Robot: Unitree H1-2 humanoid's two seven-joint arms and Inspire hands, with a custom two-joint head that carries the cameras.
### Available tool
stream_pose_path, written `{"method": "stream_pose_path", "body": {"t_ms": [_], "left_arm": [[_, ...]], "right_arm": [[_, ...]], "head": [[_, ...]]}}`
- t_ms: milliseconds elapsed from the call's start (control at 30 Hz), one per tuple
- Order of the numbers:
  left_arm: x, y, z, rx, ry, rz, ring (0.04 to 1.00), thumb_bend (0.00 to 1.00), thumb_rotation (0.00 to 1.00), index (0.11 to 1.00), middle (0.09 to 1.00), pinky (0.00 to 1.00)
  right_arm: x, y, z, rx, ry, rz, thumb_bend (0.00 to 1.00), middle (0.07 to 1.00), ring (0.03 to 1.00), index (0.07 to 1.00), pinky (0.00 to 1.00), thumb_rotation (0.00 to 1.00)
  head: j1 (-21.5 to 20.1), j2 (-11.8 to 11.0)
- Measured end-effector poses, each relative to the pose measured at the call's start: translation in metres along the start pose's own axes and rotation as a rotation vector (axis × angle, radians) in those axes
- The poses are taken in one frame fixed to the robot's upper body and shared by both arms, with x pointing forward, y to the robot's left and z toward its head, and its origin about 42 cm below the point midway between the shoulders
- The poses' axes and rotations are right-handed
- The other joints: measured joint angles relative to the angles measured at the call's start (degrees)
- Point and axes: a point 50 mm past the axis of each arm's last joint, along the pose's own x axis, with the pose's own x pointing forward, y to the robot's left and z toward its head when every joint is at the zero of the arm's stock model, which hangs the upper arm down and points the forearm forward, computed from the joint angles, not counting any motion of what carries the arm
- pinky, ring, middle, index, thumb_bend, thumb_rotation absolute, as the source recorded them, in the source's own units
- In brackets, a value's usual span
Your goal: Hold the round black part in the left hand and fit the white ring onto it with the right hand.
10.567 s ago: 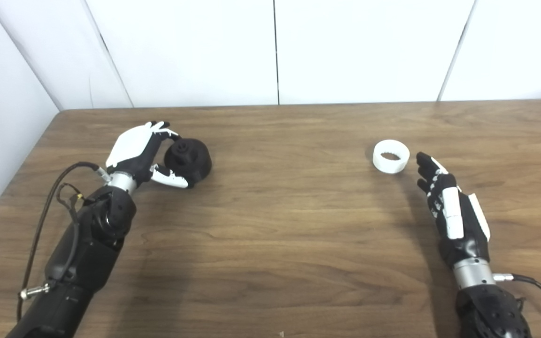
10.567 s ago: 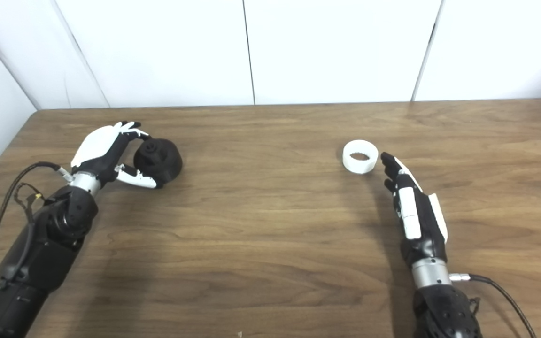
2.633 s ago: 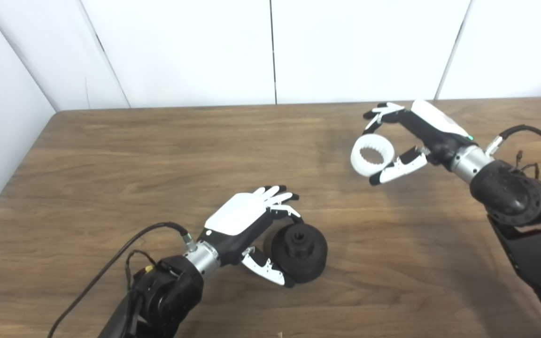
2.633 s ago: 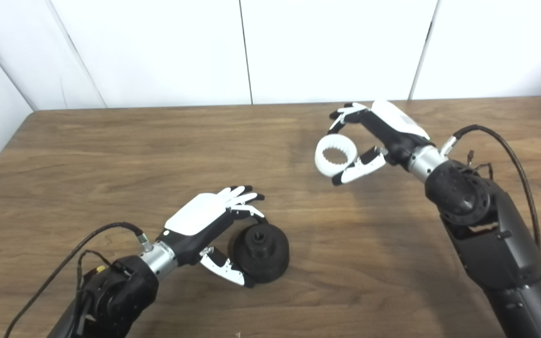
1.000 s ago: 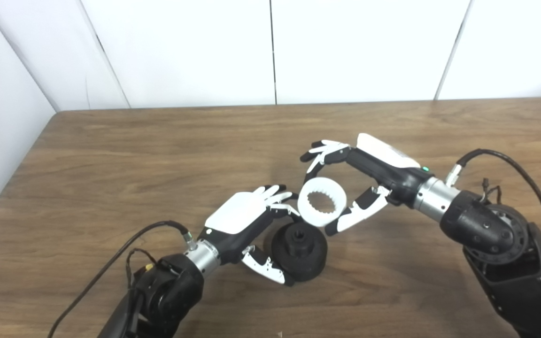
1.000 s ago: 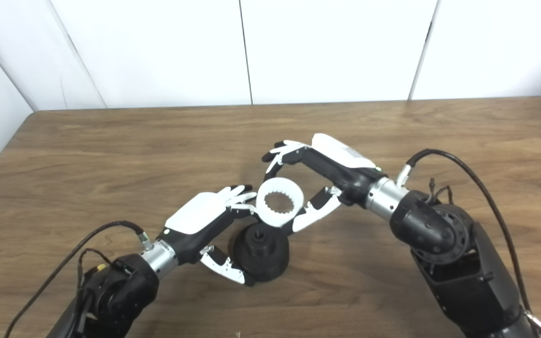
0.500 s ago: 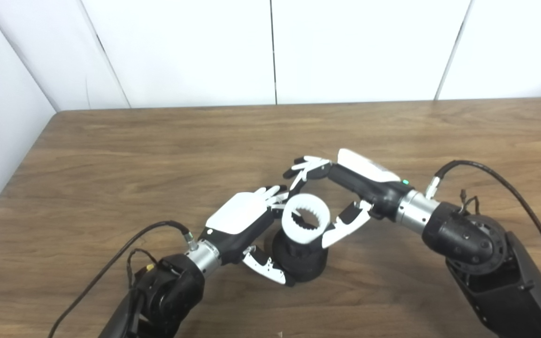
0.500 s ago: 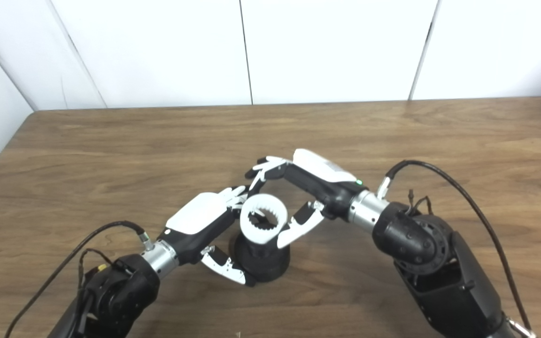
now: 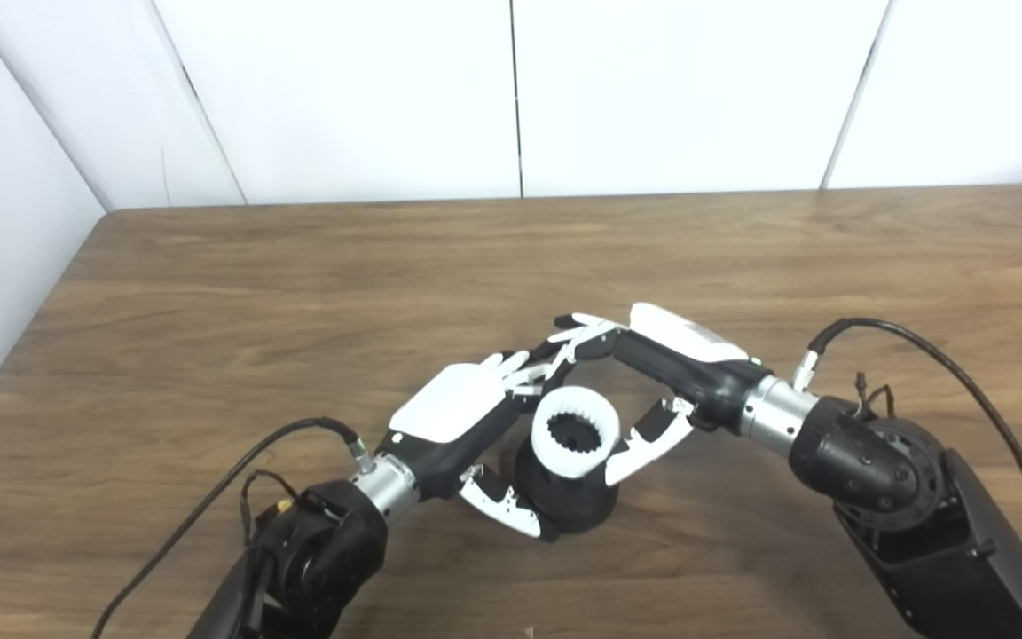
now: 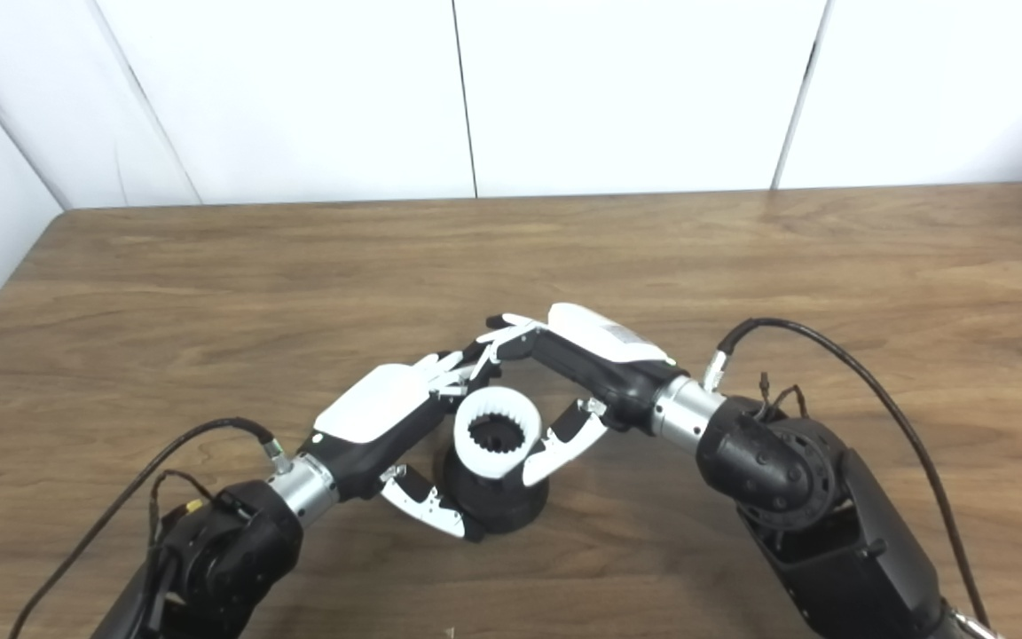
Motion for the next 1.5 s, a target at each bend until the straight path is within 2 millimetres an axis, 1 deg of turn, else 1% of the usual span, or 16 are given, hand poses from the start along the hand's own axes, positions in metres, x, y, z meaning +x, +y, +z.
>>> {"method": "stream_pose_path", "body": {"t_ms": [233, 533, 600, 700, 900, 1000, 1100, 1333, 1500], "left_arm": [[0.001, -0.001, 0.001, -0.003, -0.003, 0.0, 1.0, 0.84, 0.35, 0.621, 0.946, 1.0], [0.002, -0.001, 0.003, -0.003, -0.008, -0.002, 1.0, 0.83, 0.36, 0.627, 0.957, 1.0], [0.002, -0.001, 0.003, -0.003, -0.01, -0.003, 1.0, 0.83, 0.34, 0.628, 0.952, 1.0], [0.003, -0.002, 0.004, -0.004, -0.011, -0.004, 1.0, 0.83, 0.34, 0.628, 0.946, 1.0], [0.003, -0.002, 0.005, -0.006, -0.014, -0.005, 1.0, 0.83, 0.38, 0.634, 0.948, 1.0], [0.003, -0.002, 0.005, -0.005, -0.013, -0.005, 1.0, 0.83, 0.37, 0.634, 0.947, 1.0], [0.003, -0.002, 0.005, -0.006, -0.013, -0.006, 1.0, 0.83, 0.4, 0.636, 0.947, 1.0], [0.004, -0.002, 0.005, -0.008, -0.014, -0.011, 1.0, 0.83, 0.4, 0.632, 0.946, 1.0], [0.003, -0.001, 0.006, -0.007, -0.016, -0.02, 1.0, 0.84, 0.36, 0.632, 0.949, 1.0]], "right_arm": [[-0.001, 0.002, -0.002, 0.004, 0.004, 0.004, 0.52, 0.848, 0.963, 0.489, 0.88, 0.16], [-0.003, 0.006, -0.005, -0.003, -0.006, 0.016, 0.52, 0.844, 0.963, 0.489, 0.88, 0.16], [-0.004, 0.008, -0.006, 0.0, -0.002, 0.019, 0.52, 0.842, 0.961, 0.488, 0.88, 0.16], [-0.005, 0.009, -0.007, 0.001, 0.0, 0.021, 0.52, 0.842, 0.963, 0.489, 0.89, 0.16], [-0.005, 0.012, -0.007, 0.0, 0.0, 0.029, 0.52, 0.845, 0.965, 0.489, 0.89, 0.15], [-0.005, 0.012, -0.006, 0.0, 0.0, 0.032, 0.52, 0.847, 0.968, 0.489, 0.89, 0.16], [-0.005, 0.012, -0.006, -0.001, 0.0, 0.034, 0.52, 0.851, 0.97, 0.489, 0.89, 0.16], [-0.005, 0.013, -0.006, -0.002, -0.001, 0.039, 0.52, 0.851, 0.969, 0.49, 0.9, 0.16], [-0.005, 0.014, -0.006, -0.002, -0.002, 0.04, 0.52, 0.85, 0.966, 0.489, 0.89, 0.16]], "head": [[0.35, 0.18], [0.97, 0.09], [0.97, 0.09], [0.97, 0.17], [0.97, 0.26], [0.97, 0.18], [0.97, 0.18], [1.05, 0.18], [1.05, 0.26]]}}
